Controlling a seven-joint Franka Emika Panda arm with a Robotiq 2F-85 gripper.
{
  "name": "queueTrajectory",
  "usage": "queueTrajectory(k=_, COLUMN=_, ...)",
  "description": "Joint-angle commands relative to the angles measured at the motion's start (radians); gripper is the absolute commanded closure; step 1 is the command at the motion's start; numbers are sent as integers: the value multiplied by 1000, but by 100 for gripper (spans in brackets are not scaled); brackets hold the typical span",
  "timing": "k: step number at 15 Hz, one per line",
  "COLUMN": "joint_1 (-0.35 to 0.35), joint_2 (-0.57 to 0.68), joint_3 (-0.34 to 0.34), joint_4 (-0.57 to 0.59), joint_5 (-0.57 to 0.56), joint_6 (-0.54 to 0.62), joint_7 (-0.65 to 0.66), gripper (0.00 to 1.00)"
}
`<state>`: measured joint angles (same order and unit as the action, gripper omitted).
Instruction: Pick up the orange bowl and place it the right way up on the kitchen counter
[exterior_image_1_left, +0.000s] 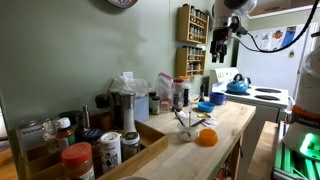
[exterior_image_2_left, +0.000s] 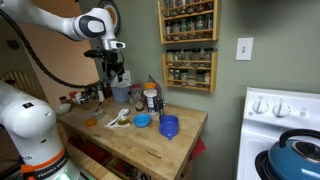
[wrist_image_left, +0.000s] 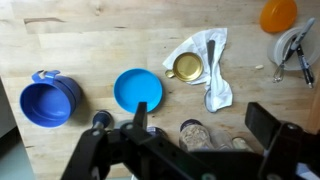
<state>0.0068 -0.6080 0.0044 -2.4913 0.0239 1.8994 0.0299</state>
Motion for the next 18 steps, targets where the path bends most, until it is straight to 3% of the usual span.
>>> queueTrajectory(k=1, joint_1=25, joint_2=-33, joint_3=6, joint_4=-70, joint_5=128, joint_6=0, joint_7=66, gripper=0)
queueTrajectory(k=9, joint_1=152, joint_2=-6, joint_3=72, joint_4=-357, joint_5=455, joint_6=114, joint_7=35, gripper=0)
queueTrajectory(k=10, joint_1=166, joint_2=94, joint_3=74, joint_4=-266, joint_5=486, joint_6=104, joint_7=40, gripper=0)
queueTrajectory(k=11, joint_1=186, joint_2=105, joint_3=82, joint_4=-292, joint_5=521, joint_6=124, joint_7=31, gripper=0)
queueTrajectory(k=12, joint_1=150, joint_2=39, joint_3=80, joint_4=-290, joint_5=454, joint_6=82, joint_7=47, gripper=0)
queueTrajectory(k=18, joint_1=149, joint_2=84, joint_3=83, joint_4=-271, joint_5=469, joint_6=102, joint_7=52, gripper=0)
